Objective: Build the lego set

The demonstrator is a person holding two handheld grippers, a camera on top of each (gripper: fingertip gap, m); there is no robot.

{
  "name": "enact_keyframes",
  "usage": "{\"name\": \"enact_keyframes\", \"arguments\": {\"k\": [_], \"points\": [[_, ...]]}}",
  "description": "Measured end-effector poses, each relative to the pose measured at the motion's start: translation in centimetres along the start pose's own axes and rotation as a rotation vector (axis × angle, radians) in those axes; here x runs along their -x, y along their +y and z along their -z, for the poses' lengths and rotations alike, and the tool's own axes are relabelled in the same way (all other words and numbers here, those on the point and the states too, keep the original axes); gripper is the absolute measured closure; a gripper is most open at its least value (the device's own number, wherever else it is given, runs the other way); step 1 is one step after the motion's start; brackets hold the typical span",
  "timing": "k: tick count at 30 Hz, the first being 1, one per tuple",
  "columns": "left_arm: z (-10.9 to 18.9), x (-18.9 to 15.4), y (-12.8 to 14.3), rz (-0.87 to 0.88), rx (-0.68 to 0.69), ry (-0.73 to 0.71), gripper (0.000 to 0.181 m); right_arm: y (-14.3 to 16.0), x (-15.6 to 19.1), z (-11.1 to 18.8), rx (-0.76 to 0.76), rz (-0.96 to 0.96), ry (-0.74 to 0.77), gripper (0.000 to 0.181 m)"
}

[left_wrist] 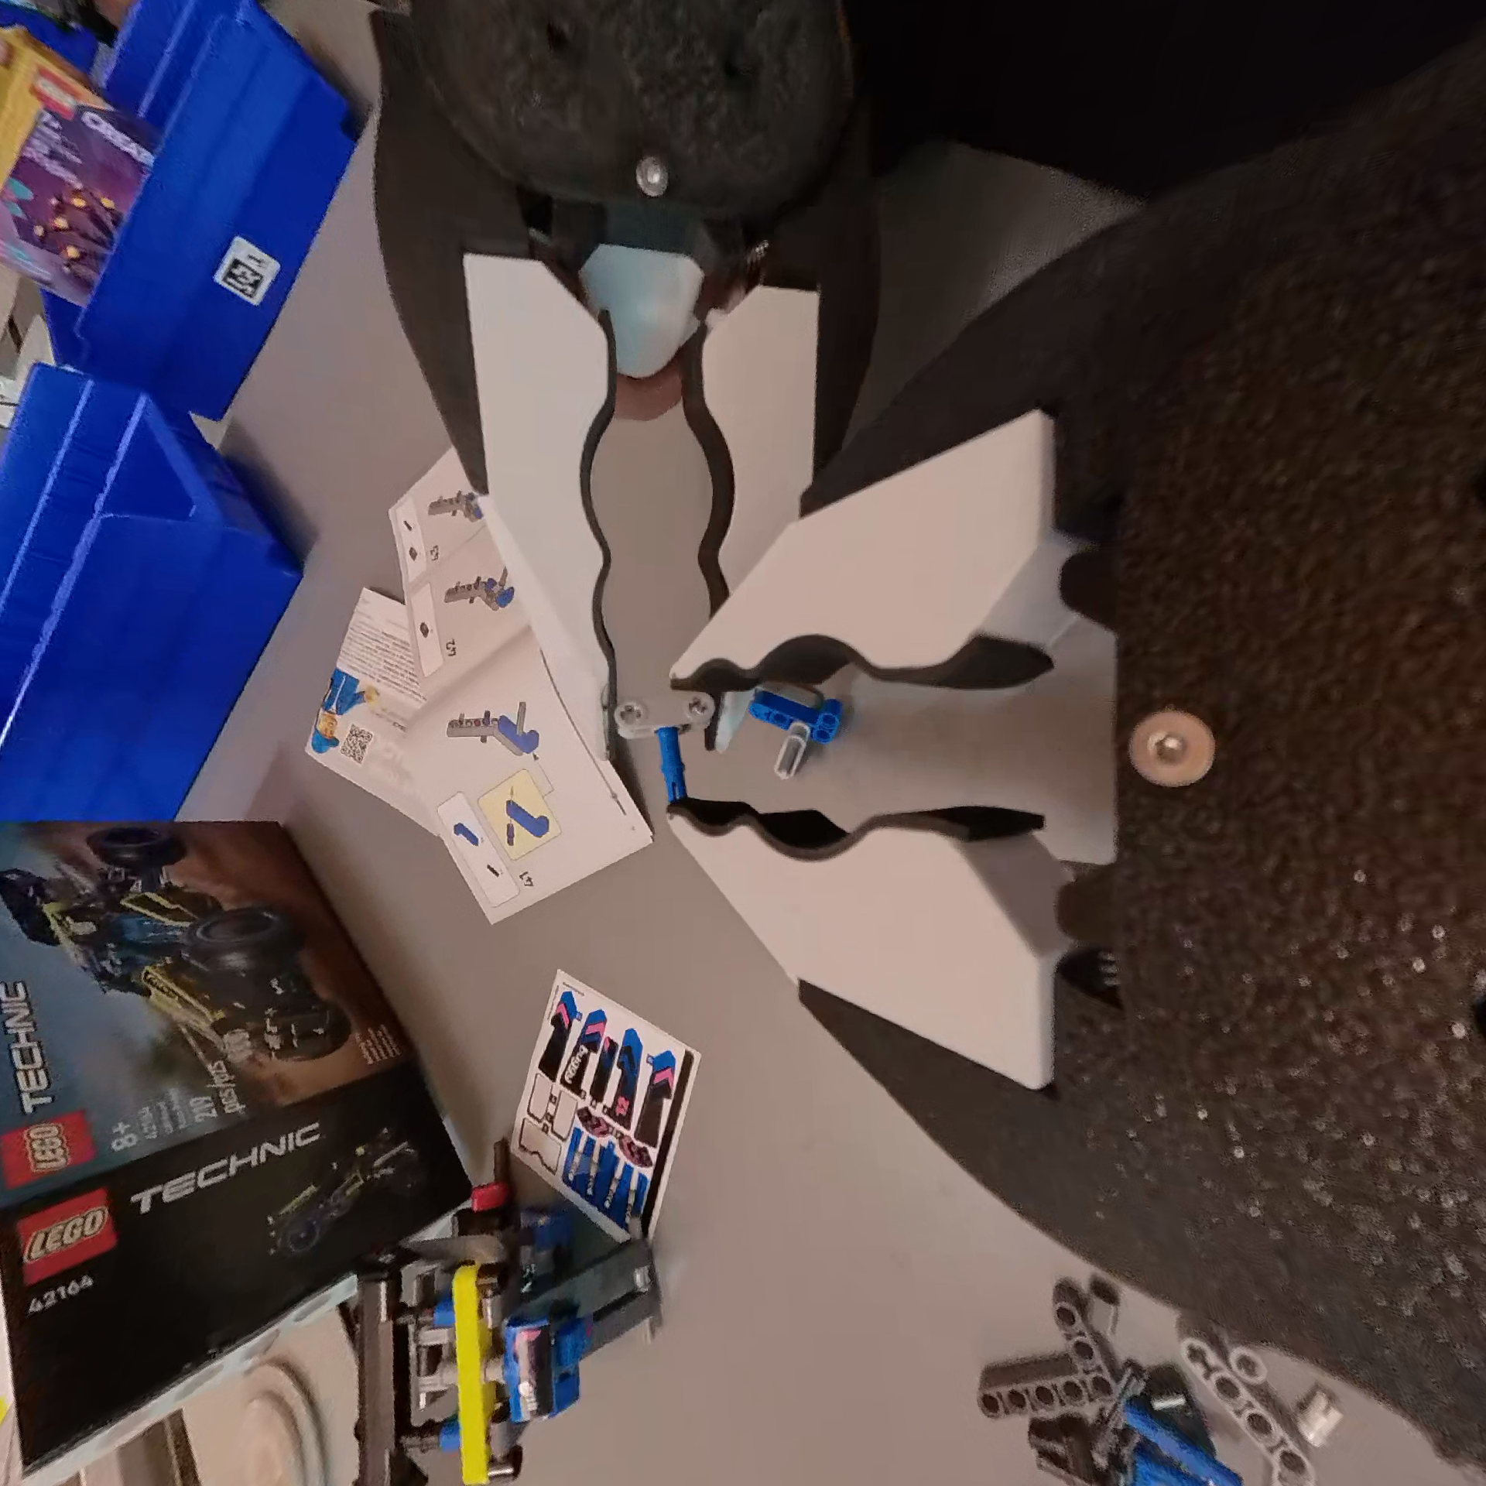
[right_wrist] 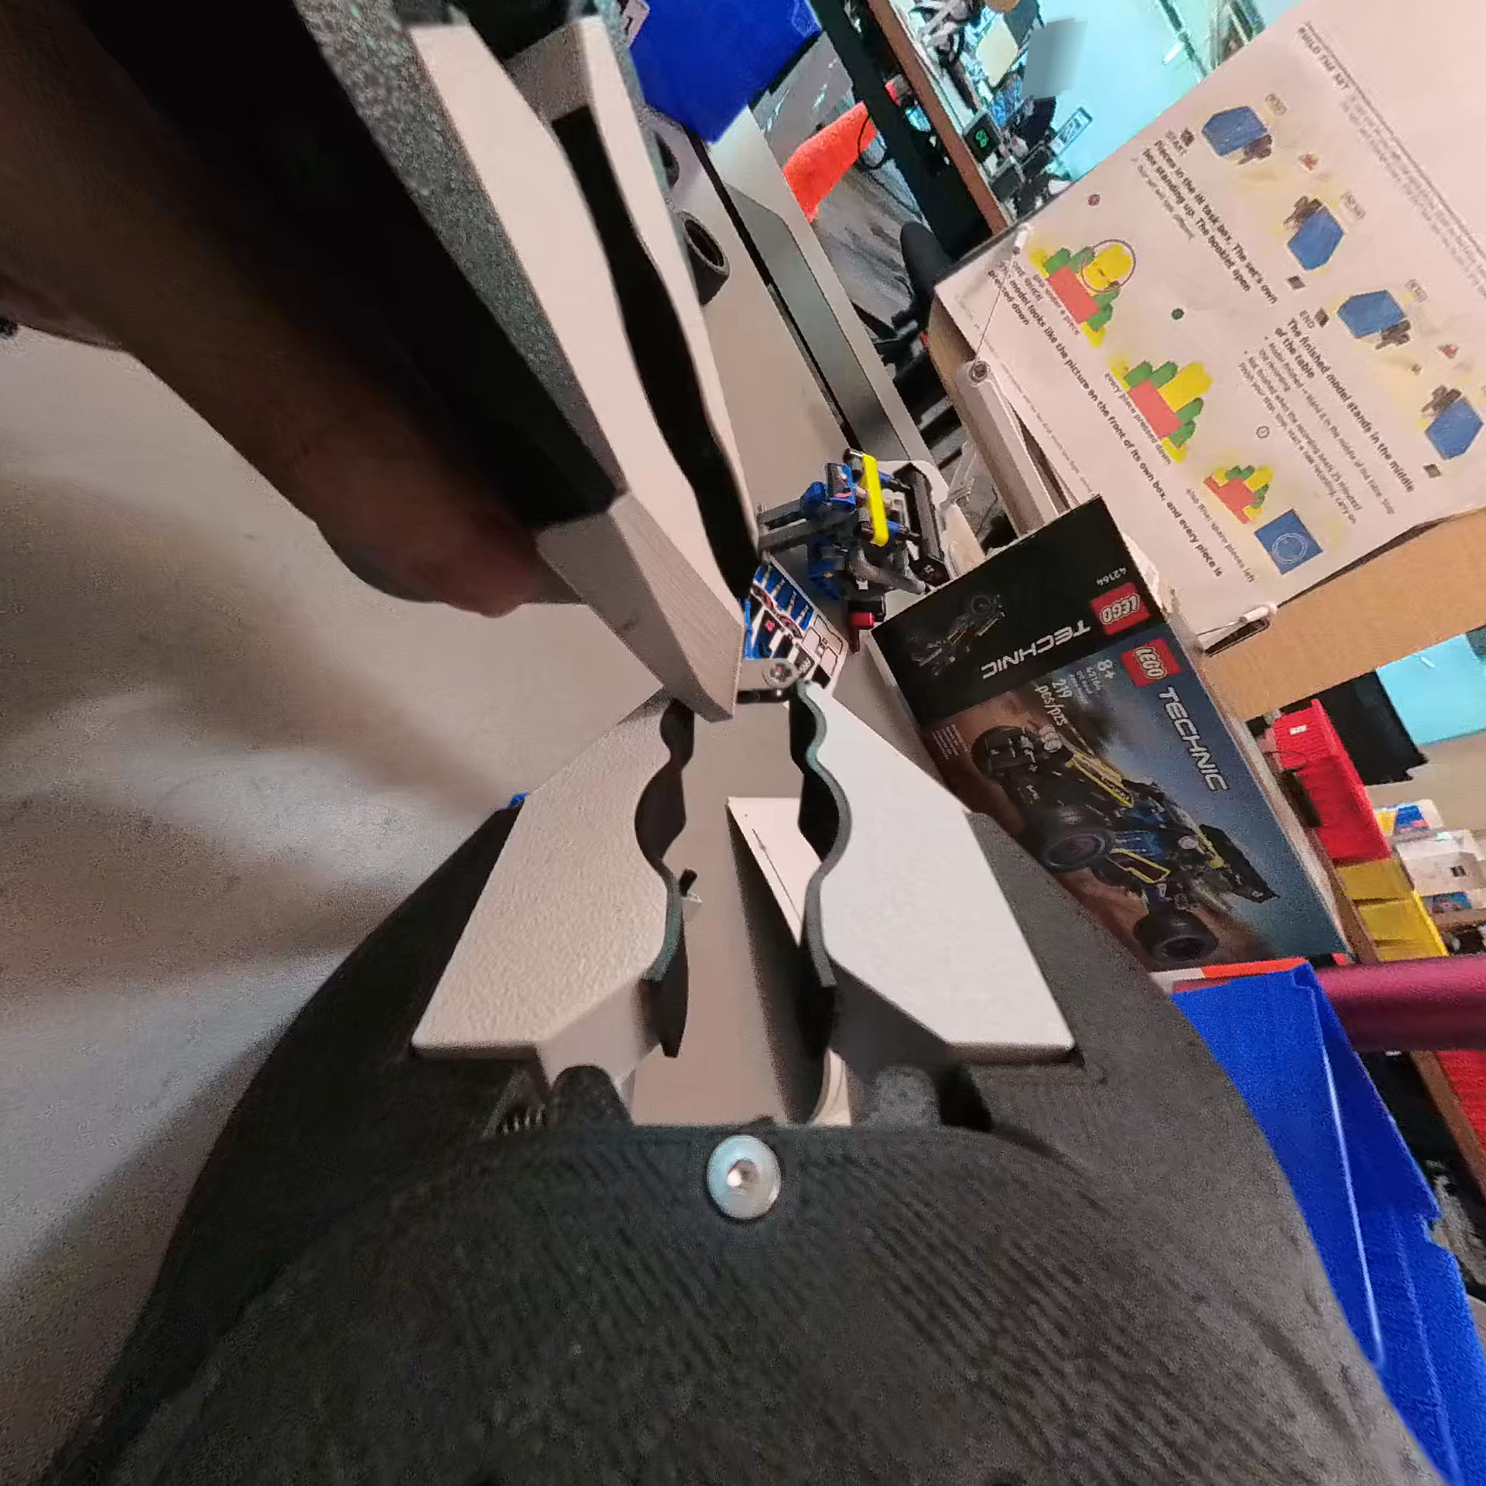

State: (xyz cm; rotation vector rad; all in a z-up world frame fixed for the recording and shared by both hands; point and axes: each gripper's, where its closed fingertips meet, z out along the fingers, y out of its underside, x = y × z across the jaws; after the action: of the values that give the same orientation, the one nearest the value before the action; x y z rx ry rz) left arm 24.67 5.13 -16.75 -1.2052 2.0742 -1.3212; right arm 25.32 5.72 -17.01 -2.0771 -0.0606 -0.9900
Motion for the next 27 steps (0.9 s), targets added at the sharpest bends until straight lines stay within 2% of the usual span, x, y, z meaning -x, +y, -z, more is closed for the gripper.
{"name": "enact_keyframes", "arguments": {"k": [19, 27], "points": [[-0.62, -0.11, 0.76, -0.071, 0.068, 0.041, 0.162, 0.65, 0.45, -0.31, 0.059, 0.080, 0.001, 0.158], [-0.59, 0.26, 0.44, -0.156, 0.028, -0.043, 0.161, 0.63, 0.44, -0.58, 0.031, 0.005, -0.018, 0.158]]}}
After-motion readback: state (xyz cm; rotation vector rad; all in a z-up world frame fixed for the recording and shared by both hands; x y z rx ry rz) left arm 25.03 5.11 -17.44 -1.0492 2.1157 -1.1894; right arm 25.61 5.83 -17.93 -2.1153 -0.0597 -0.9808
